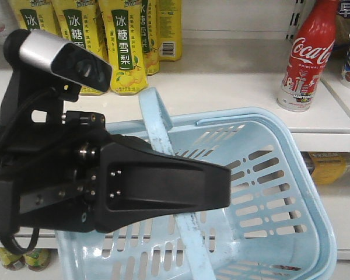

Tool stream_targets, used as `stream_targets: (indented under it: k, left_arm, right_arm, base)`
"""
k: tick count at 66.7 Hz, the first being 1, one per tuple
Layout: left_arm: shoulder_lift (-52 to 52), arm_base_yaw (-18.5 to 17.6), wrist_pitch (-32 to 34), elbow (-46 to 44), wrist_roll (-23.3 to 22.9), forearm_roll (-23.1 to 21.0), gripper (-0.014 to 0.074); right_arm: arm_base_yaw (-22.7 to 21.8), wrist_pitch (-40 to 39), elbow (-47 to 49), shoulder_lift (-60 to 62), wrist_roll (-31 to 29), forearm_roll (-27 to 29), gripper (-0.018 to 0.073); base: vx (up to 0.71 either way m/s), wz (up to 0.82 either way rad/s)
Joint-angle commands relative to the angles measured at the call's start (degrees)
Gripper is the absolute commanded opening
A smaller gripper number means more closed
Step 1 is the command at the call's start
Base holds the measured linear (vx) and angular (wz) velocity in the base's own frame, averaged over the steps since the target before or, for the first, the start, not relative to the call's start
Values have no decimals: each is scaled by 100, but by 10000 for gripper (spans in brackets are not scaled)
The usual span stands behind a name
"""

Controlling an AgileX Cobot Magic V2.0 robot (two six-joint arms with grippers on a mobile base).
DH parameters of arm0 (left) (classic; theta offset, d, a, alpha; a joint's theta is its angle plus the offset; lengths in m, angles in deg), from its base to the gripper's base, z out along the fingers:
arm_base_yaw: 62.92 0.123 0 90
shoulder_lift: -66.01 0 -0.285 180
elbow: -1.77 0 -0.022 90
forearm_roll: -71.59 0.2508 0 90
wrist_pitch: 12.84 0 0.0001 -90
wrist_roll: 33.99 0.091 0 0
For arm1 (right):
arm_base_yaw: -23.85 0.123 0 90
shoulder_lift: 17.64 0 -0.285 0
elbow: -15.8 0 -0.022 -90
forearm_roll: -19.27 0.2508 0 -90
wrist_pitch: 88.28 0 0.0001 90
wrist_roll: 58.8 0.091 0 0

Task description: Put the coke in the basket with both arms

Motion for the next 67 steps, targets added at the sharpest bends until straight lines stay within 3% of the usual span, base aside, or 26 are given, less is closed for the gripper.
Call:
stream_targets:
  k: [1,21,47,59,67]
  left_arm:
    - [157,-32,1022,-190,96,-521,-6]
    - [157,-32,1022,-190,96,-521,-6]
    - [157,-32,1022,-190,96,-521,-6]
    - [157,-32,1022,-190,96,-521,-6]
    - [157,-32,1022,-190,96,-521,-6]
  right_arm:
    - [-42,-777,-61,105,17,-19,-4]
    - [-42,-2998,-61,105,447,2300,-4]
    - [-42,-4379,-48,105,786,5357,-4]
    - [-42,-4412,7,105,749,5566,-4]
    - [-42,-3525,416,105,708,4846,-4]
  base:
    - [0,0]
    - [0,0]
    - [0,0]
    - [0,0]
    - [0,0]
